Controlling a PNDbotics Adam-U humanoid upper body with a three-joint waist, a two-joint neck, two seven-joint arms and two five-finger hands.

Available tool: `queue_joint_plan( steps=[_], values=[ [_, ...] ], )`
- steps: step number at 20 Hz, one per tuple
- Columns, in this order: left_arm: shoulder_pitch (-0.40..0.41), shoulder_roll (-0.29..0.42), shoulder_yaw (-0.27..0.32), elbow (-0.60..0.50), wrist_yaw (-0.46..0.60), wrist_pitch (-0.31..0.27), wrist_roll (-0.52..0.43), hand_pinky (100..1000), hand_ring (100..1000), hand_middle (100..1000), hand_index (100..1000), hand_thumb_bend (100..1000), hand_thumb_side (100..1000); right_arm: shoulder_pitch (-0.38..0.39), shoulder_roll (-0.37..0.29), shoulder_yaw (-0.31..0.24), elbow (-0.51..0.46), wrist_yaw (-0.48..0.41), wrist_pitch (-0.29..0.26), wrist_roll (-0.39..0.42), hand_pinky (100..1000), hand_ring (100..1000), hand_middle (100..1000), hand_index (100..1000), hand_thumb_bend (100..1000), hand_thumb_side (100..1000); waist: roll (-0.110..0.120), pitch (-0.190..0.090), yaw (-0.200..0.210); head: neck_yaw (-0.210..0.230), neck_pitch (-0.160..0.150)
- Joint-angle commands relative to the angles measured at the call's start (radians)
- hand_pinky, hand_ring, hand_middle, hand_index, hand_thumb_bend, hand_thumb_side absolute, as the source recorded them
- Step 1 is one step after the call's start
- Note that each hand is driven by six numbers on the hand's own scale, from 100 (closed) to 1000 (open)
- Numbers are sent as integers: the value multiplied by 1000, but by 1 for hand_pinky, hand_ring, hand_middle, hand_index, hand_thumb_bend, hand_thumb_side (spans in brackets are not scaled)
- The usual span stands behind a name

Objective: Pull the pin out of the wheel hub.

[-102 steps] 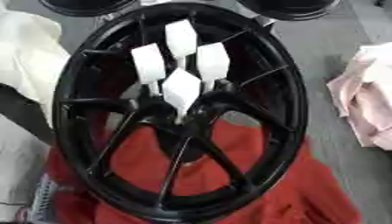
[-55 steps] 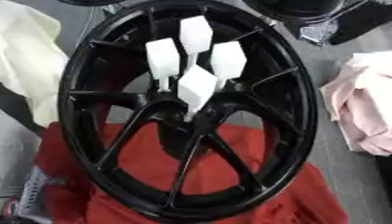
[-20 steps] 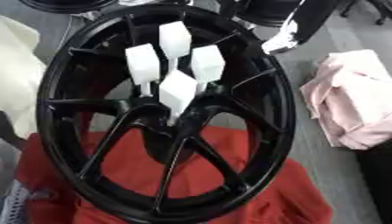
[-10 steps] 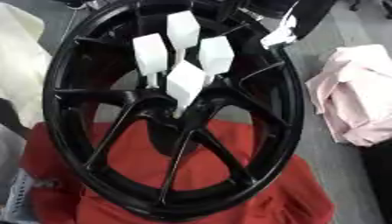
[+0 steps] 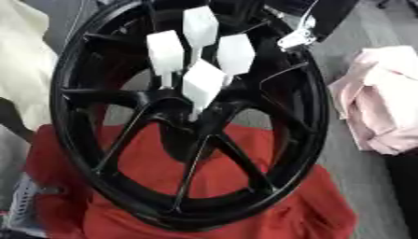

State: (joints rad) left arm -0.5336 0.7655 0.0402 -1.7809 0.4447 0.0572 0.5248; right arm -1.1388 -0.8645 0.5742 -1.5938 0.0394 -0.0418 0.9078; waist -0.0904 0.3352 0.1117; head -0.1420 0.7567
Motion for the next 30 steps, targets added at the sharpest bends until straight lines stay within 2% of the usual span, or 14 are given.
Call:
queue_joint_plan(
  steps=[1,7,22,30],
  values=[
    [-18,16,3,-7,5,-1,-4,773,849,834,875,506,882,-22,-8,-3,9,-4,6,-1,860,863,831,863,295,540,4,-18,3,-1,10],
    [-20,12,3,-7,7,-2,-4,773,848,831,872,505,882,-20,9,11,37,10,5,-1,857,861,827,858,292,551,2,-16,9,-6,11],
    [-25,3,1,-9,12,-3,-7,772,848,824,863,499,882,-15,53,45,110,54,20,-1,840,840,791,828,342,469,-1,-9,22,-16,13],
    [-26,-2,0,-9,13,-3,-8,772,849,819,857,496,883,-16,77,45,141,86,19,-10,820,797,679,743,330,435,-2,-4,29,-19,13]
  ],
)
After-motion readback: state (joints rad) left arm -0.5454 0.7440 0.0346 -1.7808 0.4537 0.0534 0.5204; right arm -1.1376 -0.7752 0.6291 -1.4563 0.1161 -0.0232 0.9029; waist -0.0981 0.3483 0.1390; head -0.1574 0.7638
